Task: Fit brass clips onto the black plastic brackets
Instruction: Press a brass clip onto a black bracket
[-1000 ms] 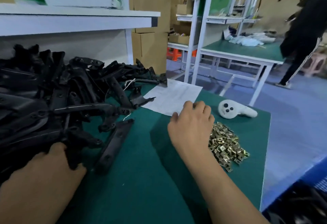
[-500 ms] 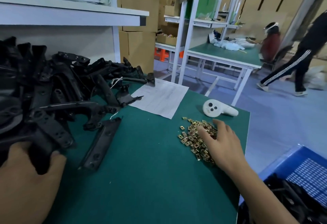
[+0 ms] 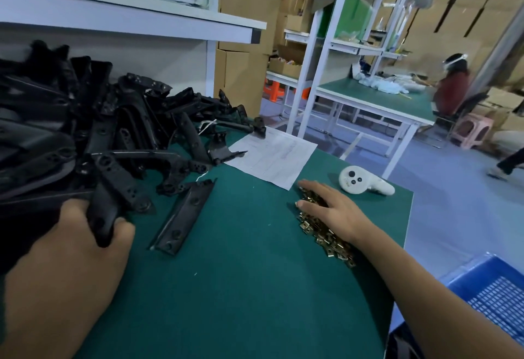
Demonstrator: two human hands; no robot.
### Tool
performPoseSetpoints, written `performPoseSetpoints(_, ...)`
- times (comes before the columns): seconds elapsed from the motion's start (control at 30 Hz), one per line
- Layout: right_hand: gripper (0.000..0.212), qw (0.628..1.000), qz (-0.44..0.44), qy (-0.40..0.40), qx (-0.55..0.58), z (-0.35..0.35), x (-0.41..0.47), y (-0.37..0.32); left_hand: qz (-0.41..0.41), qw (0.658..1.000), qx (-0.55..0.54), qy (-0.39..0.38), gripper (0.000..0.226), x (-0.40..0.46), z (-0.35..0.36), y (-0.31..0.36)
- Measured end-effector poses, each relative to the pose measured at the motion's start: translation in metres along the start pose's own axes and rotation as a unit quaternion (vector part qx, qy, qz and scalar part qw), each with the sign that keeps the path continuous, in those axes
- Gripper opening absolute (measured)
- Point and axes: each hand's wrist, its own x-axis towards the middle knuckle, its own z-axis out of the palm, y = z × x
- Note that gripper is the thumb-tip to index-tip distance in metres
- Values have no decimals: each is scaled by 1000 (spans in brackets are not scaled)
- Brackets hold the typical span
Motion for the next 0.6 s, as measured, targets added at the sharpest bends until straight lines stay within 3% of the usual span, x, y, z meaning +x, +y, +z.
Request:
performPoseSetpoints(0.07,51,1000,-12,-8,-1,2,1,-3,-20,1000,1,-9,44,-9,-2,10)
performPoseSetpoints(0.23,43,998,-47,-11,31,13,-7,-15,30,999,-34,25,50,-11,1,25)
performPoseSetpoints(0.37,39,993,-66,-15,93,30,-11,-37,21,998,52,18,47,-10,2,26)
performPoseSetpoints(0.5,37,984,-48,-27,171,46,-15,-65,25,999,-35,28,39,-9,1,23)
performPoseSetpoints(0.6,36,978,-43,-34,203,58,-18,-84,38,999,-32,-4,42,-9,-7,27)
